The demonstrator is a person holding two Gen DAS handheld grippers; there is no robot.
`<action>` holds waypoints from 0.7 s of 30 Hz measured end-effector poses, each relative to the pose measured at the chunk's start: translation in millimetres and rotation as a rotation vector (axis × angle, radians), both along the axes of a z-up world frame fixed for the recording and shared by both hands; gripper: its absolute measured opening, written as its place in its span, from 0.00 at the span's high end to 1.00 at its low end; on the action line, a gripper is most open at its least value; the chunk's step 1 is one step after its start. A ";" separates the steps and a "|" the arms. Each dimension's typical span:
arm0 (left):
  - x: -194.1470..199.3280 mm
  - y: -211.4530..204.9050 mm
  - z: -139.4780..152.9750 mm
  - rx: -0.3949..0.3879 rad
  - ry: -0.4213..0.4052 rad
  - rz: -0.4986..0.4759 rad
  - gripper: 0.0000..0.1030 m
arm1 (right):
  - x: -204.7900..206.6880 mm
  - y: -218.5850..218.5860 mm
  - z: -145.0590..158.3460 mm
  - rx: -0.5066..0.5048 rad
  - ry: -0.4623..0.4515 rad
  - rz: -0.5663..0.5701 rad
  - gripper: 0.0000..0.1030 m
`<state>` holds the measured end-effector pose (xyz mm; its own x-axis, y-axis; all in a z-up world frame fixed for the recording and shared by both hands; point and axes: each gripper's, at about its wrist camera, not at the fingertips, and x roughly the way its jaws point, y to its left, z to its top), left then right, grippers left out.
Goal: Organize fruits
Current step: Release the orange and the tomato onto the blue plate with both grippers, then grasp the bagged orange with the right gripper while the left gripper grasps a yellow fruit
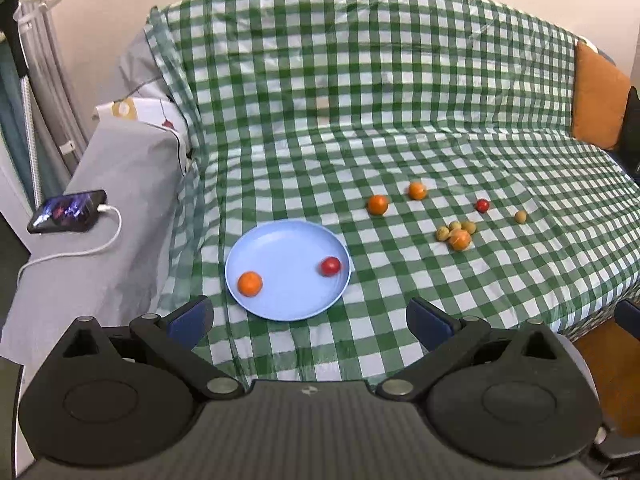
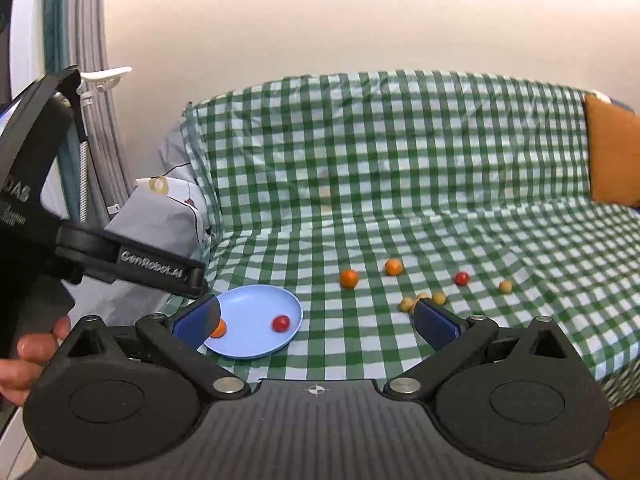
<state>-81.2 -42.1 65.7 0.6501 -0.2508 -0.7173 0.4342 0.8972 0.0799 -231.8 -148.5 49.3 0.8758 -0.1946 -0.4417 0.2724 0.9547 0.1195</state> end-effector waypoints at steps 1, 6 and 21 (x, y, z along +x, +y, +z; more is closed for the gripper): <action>-1.7 0.7 1.1 -0.004 -0.003 0.002 0.00 | -0.9 -0.3 0.7 -0.005 -0.007 0.005 0.01; -7.7 9.2 -0.2 -0.017 -0.004 0.023 0.00 | -0.7 -5.4 -1.3 0.019 -0.010 0.008 0.01; 4.3 17.3 -14.2 -0.034 0.020 0.064 0.00 | 17.9 -19.3 -22.6 0.143 0.017 0.015 0.01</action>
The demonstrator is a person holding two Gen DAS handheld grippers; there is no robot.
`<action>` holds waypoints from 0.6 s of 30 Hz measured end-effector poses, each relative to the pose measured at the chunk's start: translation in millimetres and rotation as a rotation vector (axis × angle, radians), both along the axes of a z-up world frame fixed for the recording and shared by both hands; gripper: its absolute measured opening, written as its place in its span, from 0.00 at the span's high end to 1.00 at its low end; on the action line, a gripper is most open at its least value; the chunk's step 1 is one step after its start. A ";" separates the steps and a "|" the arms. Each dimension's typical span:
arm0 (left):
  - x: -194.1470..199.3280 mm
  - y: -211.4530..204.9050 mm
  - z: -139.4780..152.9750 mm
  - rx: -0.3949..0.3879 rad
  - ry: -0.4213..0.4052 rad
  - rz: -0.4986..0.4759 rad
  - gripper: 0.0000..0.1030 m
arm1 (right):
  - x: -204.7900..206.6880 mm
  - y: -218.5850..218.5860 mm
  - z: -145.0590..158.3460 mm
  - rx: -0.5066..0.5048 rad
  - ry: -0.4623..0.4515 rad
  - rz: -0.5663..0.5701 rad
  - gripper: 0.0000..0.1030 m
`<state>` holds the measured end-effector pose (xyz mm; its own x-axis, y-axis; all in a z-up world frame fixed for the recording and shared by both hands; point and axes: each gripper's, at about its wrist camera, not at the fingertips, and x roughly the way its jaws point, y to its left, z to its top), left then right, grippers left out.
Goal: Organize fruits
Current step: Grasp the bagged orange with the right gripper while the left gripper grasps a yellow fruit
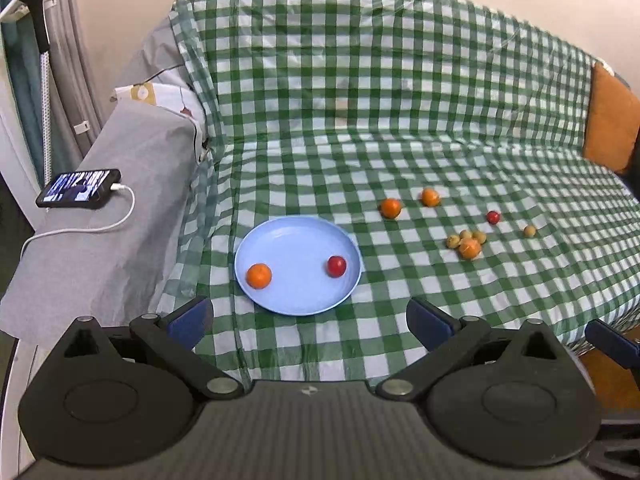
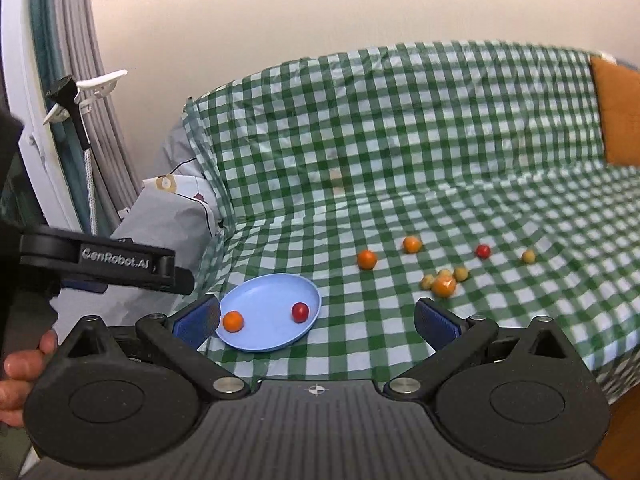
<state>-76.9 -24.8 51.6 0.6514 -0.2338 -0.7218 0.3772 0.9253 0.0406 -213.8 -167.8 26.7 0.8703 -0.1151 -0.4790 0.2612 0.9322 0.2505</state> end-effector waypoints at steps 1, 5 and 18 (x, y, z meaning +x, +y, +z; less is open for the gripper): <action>2.6 -1.0 -4.0 0.012 0.011 0.006 0.00 | 3.0 -3.7 -5.4 0.025 0.009 -0.002 0.01; 12.8 -3.7 -16.9 0.040 0.046 0.021 0.00 | 19.3 -17.8 -26.5 0.113 0.074 -0.015 0.01; 68.9 -56.1 -48.8 0.103 0.120 0.021 0.00 | 58.9 -80.4 -78.2 0.133 0.142 -0.145 0.01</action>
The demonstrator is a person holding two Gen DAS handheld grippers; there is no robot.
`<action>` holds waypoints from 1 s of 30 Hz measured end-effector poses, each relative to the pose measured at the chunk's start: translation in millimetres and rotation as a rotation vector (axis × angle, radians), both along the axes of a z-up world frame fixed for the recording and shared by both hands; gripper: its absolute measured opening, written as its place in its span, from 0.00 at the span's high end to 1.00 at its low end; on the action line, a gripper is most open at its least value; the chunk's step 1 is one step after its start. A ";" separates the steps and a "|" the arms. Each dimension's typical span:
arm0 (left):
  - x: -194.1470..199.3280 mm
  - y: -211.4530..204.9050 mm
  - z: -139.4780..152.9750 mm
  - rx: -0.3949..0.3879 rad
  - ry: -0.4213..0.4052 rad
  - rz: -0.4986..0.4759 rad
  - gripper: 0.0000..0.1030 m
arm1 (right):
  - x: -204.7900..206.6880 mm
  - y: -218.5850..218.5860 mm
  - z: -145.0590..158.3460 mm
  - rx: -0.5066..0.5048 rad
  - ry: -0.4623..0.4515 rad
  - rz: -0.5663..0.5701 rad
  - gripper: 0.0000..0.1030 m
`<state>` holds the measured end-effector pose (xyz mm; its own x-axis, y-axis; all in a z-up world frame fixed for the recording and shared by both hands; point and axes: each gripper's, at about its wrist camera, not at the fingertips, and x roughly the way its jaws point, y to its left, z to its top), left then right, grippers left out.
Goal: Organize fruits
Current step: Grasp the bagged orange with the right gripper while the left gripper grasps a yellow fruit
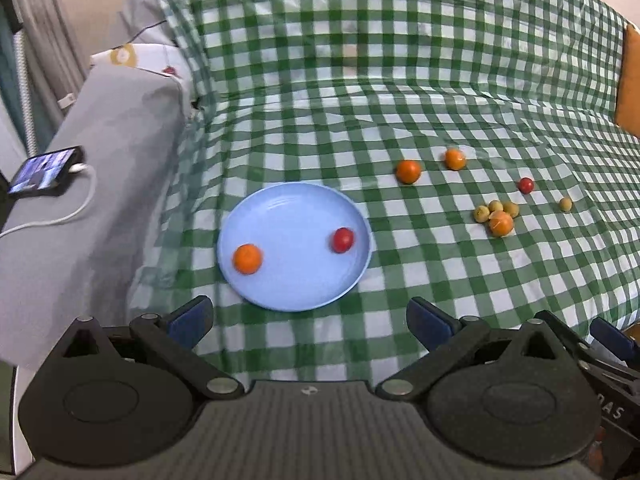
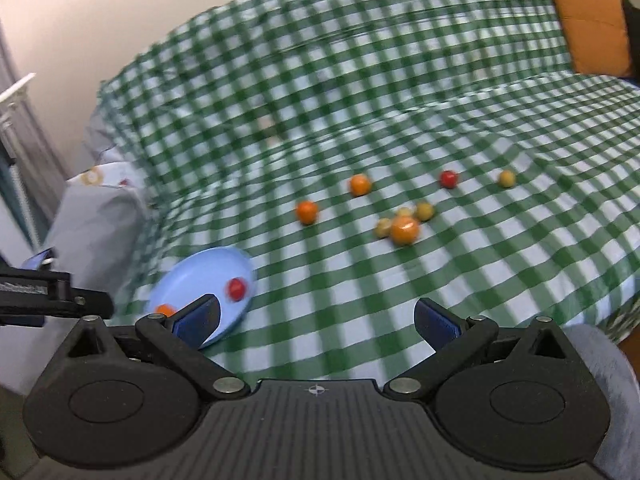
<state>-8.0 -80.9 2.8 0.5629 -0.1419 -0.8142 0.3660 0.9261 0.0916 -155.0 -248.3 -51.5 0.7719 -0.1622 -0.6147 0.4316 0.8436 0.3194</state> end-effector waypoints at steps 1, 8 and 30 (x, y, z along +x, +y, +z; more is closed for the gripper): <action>5.4 -7.3 -2.8 0.006 0.005 -0.007 0.00 | 2.7 -7.2 -4.5 -0.010 0.005 -0.014 0.01; 44.2 -52.5 -21.3 0.022 0.024 -0.028 0.00 | 30.4 -68.0 -38.6 -0.052 0.060 -0.124 0.01; 128.0 -138.3 -95.0 0.121 0.078 -0.047 0.00 | 181.1 -129.9 -151.4 -0.174 0.194 -0.016 0.06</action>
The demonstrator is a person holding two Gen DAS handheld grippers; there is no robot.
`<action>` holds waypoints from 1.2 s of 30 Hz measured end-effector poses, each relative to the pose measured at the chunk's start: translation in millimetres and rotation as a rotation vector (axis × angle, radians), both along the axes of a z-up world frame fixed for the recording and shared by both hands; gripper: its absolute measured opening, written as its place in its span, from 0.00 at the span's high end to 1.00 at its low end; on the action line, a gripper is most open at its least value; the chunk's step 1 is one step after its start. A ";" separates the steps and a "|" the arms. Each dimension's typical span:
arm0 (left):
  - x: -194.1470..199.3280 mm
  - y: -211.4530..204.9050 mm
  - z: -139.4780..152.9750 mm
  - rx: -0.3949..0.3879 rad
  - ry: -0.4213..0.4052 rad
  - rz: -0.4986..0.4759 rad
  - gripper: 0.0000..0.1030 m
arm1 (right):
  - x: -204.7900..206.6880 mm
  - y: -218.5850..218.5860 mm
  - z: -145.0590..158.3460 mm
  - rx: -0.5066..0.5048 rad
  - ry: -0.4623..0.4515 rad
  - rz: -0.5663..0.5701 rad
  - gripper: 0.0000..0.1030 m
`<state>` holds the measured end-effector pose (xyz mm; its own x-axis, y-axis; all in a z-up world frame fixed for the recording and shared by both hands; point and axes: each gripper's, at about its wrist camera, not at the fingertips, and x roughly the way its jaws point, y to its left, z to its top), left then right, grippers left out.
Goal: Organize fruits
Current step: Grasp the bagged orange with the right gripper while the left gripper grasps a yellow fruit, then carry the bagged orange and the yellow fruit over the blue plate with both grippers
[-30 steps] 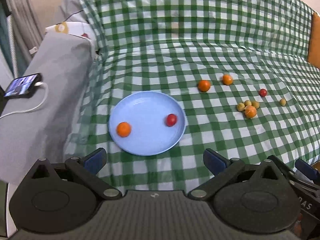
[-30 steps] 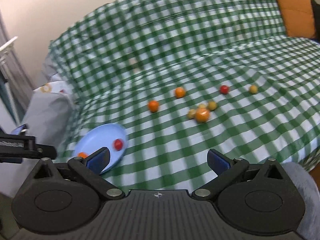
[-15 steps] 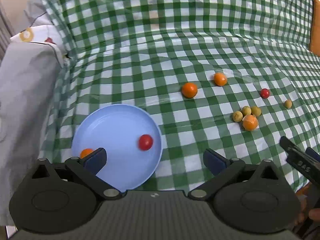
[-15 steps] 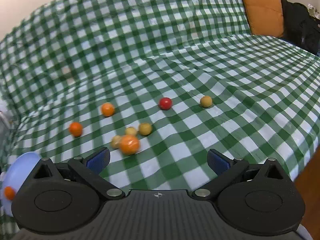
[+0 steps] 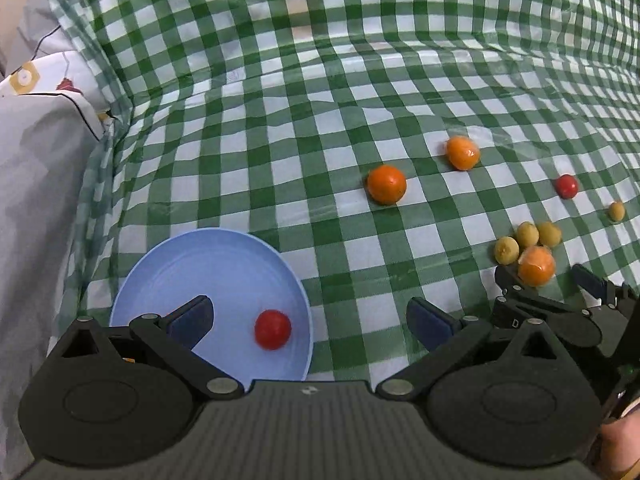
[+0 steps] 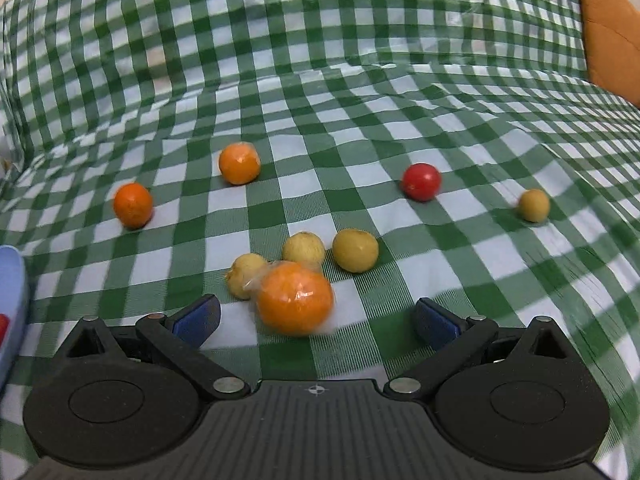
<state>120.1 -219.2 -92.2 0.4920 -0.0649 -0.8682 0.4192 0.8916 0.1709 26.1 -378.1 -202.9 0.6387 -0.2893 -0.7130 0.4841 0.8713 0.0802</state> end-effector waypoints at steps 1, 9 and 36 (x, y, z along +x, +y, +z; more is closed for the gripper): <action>2.4 -3.9 -3.3 0.003 -0.001 -0.005 0.00 | 1.2 0.8 -0.6 -0.019 -0.005 0.009 0.12; 9.8 -57.6 -31.7 -0.031 -0.004 -0.143 0.00 | -22.6 -15.2 6.7 -0.113 -0.027 -0.014 0.61; -14.8 -96.2 -47.1 -0.158 0.042 -0.402 0.73 | -58.7 -66.3 14.8 -0.086 -0.100 -0.285 0.61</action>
<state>105.3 -315.3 -139.3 0.3651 -0.3779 -0.8508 0.7419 0.6702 0.0207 -32.6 -444.4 -188.1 0.5889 -0.5232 -0.6160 0.7034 0.7071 0.0719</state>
